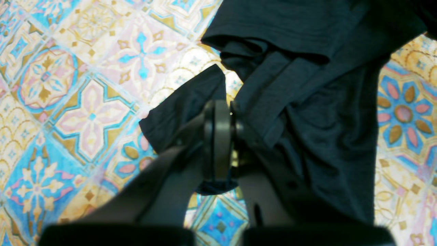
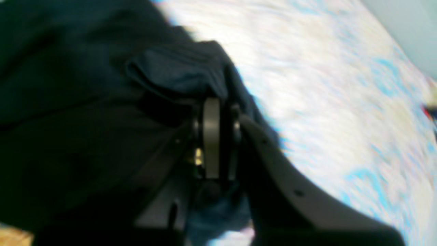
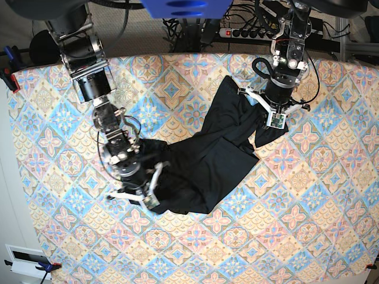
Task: Layout the t-shirt on the table in an organized manner, then fold the t-shirt properly
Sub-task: 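Pull the grasped fabric with the right gripper away from the left gripper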
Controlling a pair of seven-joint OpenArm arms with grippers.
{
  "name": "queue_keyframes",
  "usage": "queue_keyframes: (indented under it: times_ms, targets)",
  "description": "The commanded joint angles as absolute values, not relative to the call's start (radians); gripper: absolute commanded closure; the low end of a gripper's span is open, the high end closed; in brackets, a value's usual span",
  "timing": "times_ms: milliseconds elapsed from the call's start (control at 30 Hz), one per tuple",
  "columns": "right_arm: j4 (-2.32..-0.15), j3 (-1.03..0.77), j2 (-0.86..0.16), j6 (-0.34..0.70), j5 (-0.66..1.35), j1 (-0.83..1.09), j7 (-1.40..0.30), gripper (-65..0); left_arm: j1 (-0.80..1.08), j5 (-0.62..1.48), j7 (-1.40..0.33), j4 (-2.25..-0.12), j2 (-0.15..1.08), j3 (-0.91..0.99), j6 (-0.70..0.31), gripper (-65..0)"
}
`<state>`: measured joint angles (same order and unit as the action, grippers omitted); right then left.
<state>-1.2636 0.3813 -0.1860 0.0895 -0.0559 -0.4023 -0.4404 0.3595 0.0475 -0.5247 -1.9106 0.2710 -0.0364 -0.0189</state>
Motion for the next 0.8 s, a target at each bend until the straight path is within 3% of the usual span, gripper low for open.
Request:
queue_keyframes:
  times_ms: [0, 533, 767]
  targets:
    - [-1.293, 0.343, -0.186, 0.084, -0.058, -0.435, -0.414, 0.0, 0.355, 0.042, -0.506, -1.926, 0.278, -0.031, -0.013, 0.0]
    - [-1.230, -0.114, -0.225, 0.084, -0.058, -0.450, -0.414, -0.5, 0.355, 0.041, -0.507, -1.926, 0.278, -0.031, -0.013, 0.0]
    - [-1.138, -0.128, -0.226, 0.084, -0.160, -0.490, -0.415, -19.2, 0.357, 0.041, -0.507, -1.926, 0.277, -0.031, -0.013, 0.0]
